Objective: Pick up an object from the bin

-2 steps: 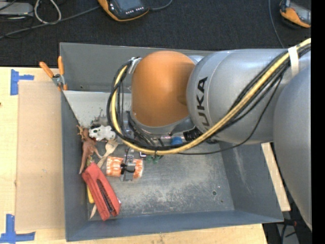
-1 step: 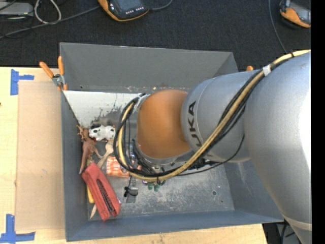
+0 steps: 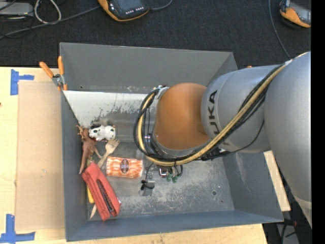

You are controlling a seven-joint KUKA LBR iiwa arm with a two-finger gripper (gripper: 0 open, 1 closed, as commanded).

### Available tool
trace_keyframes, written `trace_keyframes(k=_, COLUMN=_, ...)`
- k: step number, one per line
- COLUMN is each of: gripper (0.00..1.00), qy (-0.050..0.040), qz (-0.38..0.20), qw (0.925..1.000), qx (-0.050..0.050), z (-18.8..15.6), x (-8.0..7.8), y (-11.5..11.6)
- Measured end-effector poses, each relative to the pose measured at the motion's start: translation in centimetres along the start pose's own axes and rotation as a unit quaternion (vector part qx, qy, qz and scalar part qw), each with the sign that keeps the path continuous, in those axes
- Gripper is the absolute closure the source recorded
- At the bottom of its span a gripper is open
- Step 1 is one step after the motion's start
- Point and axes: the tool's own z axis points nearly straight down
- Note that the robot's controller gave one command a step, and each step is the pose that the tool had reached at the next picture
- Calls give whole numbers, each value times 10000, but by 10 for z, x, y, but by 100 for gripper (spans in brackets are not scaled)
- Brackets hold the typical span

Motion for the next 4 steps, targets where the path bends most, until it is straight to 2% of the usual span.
trace_keyframes(k=1, gripper=0, qy=6, qz=-93, qw=10000, qx=9, z=15, x=-48, y=1)
trace_keyframes(k=2, gripper=0, qy=-11, qz=-267, qw=9996, qx=10, z=63, x=-55, y=-6)
trace_keyframes(k=3, gripper=100, qy=-16, qz=573, qw=9984, qx=0, z=62, x=-31, y=9)
trace_keyframes(k=4, gripper=100, qy=-17, qz=580, qw=9983, qx=-1, z=62, x=-31, y=9)
